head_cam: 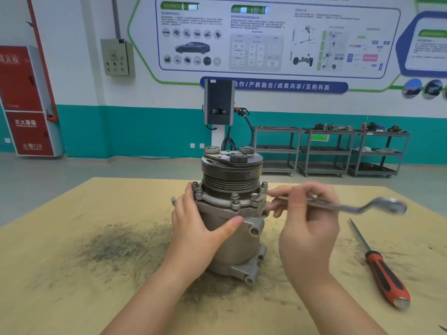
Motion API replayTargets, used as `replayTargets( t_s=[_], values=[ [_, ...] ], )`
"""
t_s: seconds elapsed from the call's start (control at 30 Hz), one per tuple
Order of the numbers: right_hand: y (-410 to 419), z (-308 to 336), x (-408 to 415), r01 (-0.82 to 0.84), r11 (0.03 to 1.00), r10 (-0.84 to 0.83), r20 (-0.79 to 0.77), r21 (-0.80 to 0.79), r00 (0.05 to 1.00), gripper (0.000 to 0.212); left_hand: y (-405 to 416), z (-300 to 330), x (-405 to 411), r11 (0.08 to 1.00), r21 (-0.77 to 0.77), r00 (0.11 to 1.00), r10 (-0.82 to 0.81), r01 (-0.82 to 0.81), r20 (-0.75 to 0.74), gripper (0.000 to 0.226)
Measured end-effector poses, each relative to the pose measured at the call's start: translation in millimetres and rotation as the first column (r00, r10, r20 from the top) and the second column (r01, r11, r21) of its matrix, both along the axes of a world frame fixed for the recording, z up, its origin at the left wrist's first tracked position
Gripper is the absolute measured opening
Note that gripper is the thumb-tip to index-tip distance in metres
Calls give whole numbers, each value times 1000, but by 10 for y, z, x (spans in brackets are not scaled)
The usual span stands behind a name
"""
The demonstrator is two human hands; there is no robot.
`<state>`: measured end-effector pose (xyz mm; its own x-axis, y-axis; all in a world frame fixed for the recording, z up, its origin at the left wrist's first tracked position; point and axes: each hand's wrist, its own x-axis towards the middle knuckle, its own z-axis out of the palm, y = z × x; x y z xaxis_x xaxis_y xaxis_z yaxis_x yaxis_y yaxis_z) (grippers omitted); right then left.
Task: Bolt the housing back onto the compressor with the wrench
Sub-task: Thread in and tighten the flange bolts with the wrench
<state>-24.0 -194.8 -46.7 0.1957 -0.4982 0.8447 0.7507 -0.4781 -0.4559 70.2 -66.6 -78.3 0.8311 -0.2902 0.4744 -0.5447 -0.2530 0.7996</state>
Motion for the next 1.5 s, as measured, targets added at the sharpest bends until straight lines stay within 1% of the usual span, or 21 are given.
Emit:
replayTargets(
  t_s=[0.07,0.13,0.2,0.27,0.3,0.37,0.4,0.47,0.5,0.57,0.67,0.73,0.83,0.9,1.03,1.1,1.17,1.27,1.37,1.43,1.5],
  values=[
    [97,-84,9,101,962,-101,13,-253,995,16,-9,-7,9,1000,3,1000,11,-11,11,144],
    [165,-120,22,151,901,-160,11,-408,987,20,-20,-7,26,1000,12,1000,19,-19,24,146],
    [194,-126,22,173,852,-194,10,-495,981,22,-35,-16,48,1000,15,1000,22,-22,23,138],
    [189,-115,3,146,851,-166,5,-504,986,21,-35,-30,51,1000,5,999,20,-20,25,134],
    [182,-92,-17,108,883,-123,-3,-457,992,18,-29,-36,46,1000,0,999,18,-18,28,134],
    [164,-7,-60,-8,969,4,-15,-249,1000,16,-27,-42,41,1000,-11,1000,10,-10,28,132],
    [147,38,-74,-52,990,52,-2,-129,999,19,-27,-40,38,1000,-15,1000,3,-3,20,130],
    [97,124,-95,-150,984,150,3,94,989,18,-26,-31,32,1000,-15,1000,-8,8,4,130],
    [62,154,-99,-216,955,221,-4,202,975,16,-22,-27,30,1000,-14,1000,-10,10,-2,132],
    [-25,187,-90,-338,851,370,-1,403,929,15,-6,-23,23,1000,-15,1000,-12,12,-6,138],
    [-152,237,-68,-446,671,533,32,592,845,16,-1,-15,22,1000,-17,1000,-12,12,-15,140],
    [-230,277,-53,-476,604,608,17,639,794,15,-2,-9,19,1000,-11,1000,-9,9,-22,141],
    [-340,316,-46,-474,572,673,-53,669,737,10,-2,-15,18,1000,-14,1000,-18,17,-23,141],
    [-388,318,-44,-450,588,672,-97,672,734,7,7,-8,10,1000,-19,999,-25,25,-25,142],
    [-409,285,-16,-393,687,596,-164,612,786,5,12,3,-1,1000,-9,1000,-20,19,-19,139],
    [-407,288,24,-382,708,575,-172,594,800,4,10,12,-8,1000,-4,1000,-19,18,-23,140],
    [-415,319,79,-393,685,593,-156,614,790,5,12,13,-14,1000,-7,999,-20,19,-27,143],
    [-447,345,155,-435,615,664,-135,658,735,8,16,7,-13,1000,-21,1000,-22,22,-20,143],
    [-491,317,213,-454,569,708,-128,686,695,15,13,-4,6,1000,-18,1000,-12,12,-2,140],
    [-520,342,242,-462,556,730,-141,691,669,16,5,-6,14,1000,-19,1000,-10,11,7,137],
    [-554,417,260,-464,567,752,-200,681,628,14,2,-14,23,1000,-20,1000,-16,16,6,136]
  ],
)
